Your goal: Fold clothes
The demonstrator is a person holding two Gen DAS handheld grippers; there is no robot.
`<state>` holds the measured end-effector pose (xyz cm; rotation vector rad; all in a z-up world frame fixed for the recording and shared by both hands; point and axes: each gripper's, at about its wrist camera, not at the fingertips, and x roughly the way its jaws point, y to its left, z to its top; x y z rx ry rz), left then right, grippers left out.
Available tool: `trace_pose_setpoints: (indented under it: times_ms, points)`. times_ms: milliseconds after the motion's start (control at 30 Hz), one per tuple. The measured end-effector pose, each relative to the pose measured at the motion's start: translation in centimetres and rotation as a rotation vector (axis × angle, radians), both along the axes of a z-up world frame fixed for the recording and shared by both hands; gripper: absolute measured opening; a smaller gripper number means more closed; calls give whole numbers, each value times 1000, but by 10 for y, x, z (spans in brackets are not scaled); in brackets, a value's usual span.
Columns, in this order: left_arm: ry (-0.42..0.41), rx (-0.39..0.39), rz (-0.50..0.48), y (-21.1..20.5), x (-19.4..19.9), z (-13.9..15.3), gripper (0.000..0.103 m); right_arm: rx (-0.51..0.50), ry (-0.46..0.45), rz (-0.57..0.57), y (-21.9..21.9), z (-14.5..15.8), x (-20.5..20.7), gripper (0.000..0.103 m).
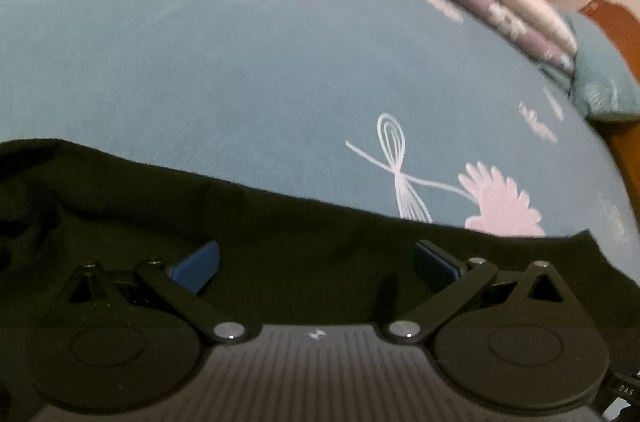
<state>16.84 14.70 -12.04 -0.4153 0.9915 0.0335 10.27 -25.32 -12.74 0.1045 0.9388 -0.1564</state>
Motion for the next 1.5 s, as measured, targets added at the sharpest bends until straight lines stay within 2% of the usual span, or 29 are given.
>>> trace_pose_setpoints:
  times_ms: [67, 133, 233, 267, 333, 433, 500, 533, 600, 700, 833, 967, 1133, 1500]
  points:
    - [-11, 7, -14, 3, -5, 23, 97, 17, -25, 16, -2, 1, -7, 103]
    - [-77, 75, -19, 9, -19, 60, 97, 70, -69, 21, -6, 3, -18, 103]
    - [-200, 146, -2, 29, -50, 114, 98, 234, -144, 31, -14, 6, -39, 103]
    - [-240, 157, 9, 39, -62, 129, 98, 293, -156, 34, -17, 5, -43, 103]
    - [-289, 139, 26, 59, -81, 143, 98, 348, -169, 48, -17, 2, -48, 103]
    - [-282, 72, 95, 94, -107, 126, 98, 351, -173, 76, -11, 4, -49, 103]
    - [-267, 24, 153, 116, -122, 103, 95, 366, -174, 97, -8, 7, -50, 103]
    - [-258, -3, 178, 126, -128, 92, 92, 373, -176, 111, -6, 10, -50, 103]
    - [-245, -87, 216, 145, -140, 69, 77, 375, -182, 137, -2, 15, -51, 103]
    - [-258, -165, 266, 163, -155, 42, 77, 349, -185, 142, 4, 21, -51, 103]
    - [-316, -290, 285, 174, -171, 16, 77, 324, -179, 133, 11, 25, -50, 103]
    - [-302, -411, 314, 180, -178, -9, 77, 285, -166, 140, 18, 26, -47, 103]
    - [-253, -486, 357, 184, -179, -38, 77, 276, -151, 123, 18, 23, -45, 103]
    - [-290, -625, 394, 198, -169, -54, 79, 280, -121, 76, 11, 12, -45, 103]
